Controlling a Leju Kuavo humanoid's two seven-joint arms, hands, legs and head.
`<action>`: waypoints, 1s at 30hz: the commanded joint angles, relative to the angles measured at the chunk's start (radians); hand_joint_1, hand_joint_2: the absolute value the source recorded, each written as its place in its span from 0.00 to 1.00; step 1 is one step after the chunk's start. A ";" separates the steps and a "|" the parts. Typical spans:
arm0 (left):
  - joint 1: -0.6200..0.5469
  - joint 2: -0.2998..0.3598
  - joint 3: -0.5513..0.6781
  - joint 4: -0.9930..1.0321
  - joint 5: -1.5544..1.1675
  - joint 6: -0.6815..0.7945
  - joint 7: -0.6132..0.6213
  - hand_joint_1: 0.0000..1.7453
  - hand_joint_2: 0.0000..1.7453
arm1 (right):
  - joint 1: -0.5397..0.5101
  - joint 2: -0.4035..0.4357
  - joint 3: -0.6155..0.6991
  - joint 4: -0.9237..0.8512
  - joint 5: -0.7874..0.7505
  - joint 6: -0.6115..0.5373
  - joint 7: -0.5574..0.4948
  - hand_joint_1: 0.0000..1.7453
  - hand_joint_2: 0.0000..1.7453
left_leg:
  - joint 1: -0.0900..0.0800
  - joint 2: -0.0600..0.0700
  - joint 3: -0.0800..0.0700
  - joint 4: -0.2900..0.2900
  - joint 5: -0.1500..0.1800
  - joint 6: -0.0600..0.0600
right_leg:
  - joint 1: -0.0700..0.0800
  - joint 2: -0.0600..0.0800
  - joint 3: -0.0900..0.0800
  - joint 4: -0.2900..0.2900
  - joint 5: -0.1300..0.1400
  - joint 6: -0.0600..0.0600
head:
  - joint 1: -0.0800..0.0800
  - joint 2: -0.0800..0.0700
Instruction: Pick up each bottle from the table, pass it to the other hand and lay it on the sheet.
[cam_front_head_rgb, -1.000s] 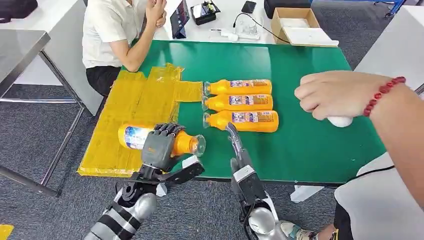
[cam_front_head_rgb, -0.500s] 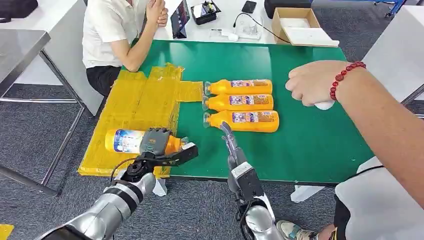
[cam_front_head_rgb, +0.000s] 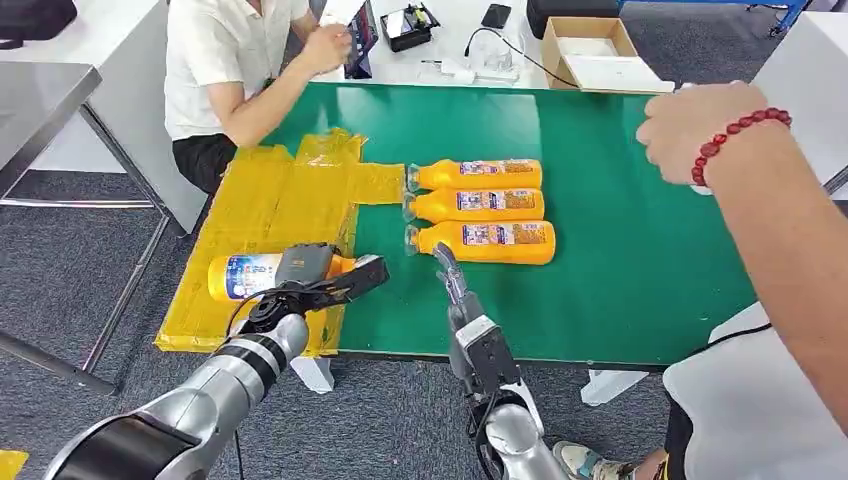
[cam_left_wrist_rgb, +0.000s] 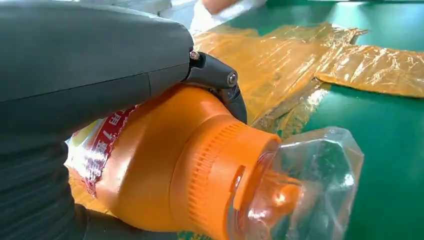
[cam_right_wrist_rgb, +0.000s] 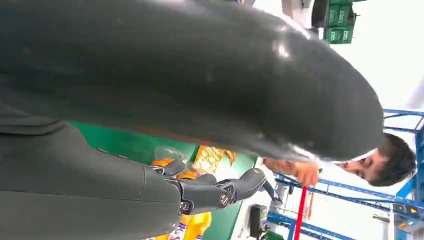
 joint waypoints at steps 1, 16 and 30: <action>-0.016 -0.007 0.134 0.105 0.128 0.008 -0.087 0.00 1.00 | -0.050 -0.007 0.007 0.082 -0.041 -0.006 0.008 0.00 0.00 | 0.000 0.003 0.003 -0.001 0.000 -0.001 | 0.000 0.003 0.002 -0.001 0.001 -0.002 | 0.000 0.000; 0.069 -0.013 -0.060 -0.193 0.471 -0.196 -0.403 0.00 1.00 | -0.042 -0.033 0.011 0.123 -0.073 -0.015 -0.021 0.00 0.00 | -0.001 -0.001 -0.001 0.000 0.001 -0.001 | -0.001 -0.002 0.000 0.000 0.000 -0.001 | 0.000 0.000; 0.198 0.013 -0.141 -0.474 0.713 -0.142 -0.482 0.00 1.00 | -0.016 -0.047 0.002 0.113 -0.060 -0.021 -0.027 0.00 0.00 | -0.001 -0.001 -0.003 0.000 0.000 -0.001 | -0.001 -0.002 -0.002 -0.001 0.000 -0.001 | 0.000 0.000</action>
